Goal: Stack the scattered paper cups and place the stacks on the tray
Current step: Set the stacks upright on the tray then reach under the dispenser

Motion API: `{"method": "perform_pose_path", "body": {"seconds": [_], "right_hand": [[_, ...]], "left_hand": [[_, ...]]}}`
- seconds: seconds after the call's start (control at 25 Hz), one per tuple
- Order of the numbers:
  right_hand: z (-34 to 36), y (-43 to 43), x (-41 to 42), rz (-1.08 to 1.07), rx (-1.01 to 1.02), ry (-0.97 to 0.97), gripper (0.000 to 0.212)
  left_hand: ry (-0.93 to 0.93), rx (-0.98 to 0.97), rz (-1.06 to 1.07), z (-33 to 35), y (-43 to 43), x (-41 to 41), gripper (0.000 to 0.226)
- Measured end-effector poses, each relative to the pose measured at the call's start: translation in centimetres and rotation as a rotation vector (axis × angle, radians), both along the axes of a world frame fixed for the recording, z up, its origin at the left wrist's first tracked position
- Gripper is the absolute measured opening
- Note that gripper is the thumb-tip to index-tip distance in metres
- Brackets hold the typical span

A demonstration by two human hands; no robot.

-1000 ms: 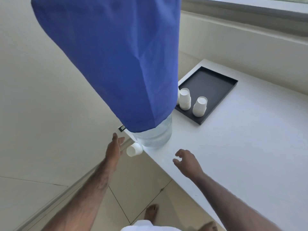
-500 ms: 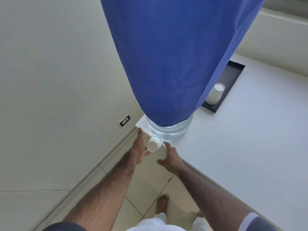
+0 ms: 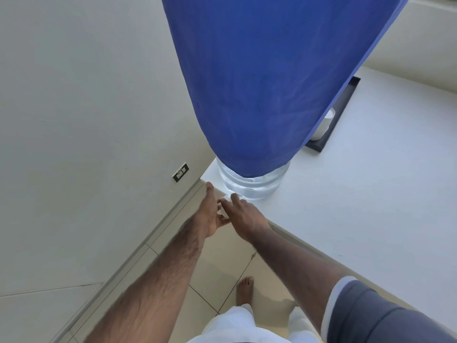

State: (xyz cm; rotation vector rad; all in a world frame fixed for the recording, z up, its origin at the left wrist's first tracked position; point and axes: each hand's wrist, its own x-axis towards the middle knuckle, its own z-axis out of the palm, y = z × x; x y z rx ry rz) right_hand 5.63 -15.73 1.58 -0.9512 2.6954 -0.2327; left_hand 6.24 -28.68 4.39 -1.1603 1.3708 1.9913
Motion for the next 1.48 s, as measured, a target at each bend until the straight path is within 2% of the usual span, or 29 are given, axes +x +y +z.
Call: {"method": "perform_pose_path", "body": {"seconds": [0.16,0.28,0.48,0.76,0.96,1.08,1.2,1.36,1.48], "right_hand": [[1.3,1.6,1.5,0.025,-0.012,0.049,0.048],[2.5,4.2,3.0,0.03,0.005,0.037,0.047],[4.4,11.2,2.5,-0.092,0.076,-0.003,0.046],[7.6,21.9,-3.6,-0.339,-0.028,0.048,0.039],[10.0,27.3,-10.0,-0.413,-0.152,0.099,0.049],[11.7,29.7,-14.1,-0.444,-0.204,0.103,0.051],[13.0,31.0,-17.6,-0.425,-0.202,0.097,0.048],[14.4,30.7,-22.1,-0.455,-0.215,0.058,0.048],[14.9,29.7,-25.5,-0.482,-0.216,0.07,0.044]], "left_hand": [[0.004,-0.018,-0.073,1.5,0.1,1.9,0.096],[0.033,0.039,-0.095,2.2,1.3,3.9,0.088],[0.05,0.019,-0.168,2.6,8.0,3.3,0.068],[0.237,0.009,-0.354,6.7,18.7,-4.6,0.061],[0.385,0.008,-0.296,9.2,24.2,-9.2,0.052],[0.405,-0.043,-0.223,9.6,26.8,-10.8,0.056],[0.419,-0.265,-0.358,8.2,29.0,-11.4,0.065],[0.439,-0.993,-0.847,2.4,28.2,-11.1,0.064],[0.466,-1.267,-1.036,-2.2,25.8,-11.2,0.067]]}}
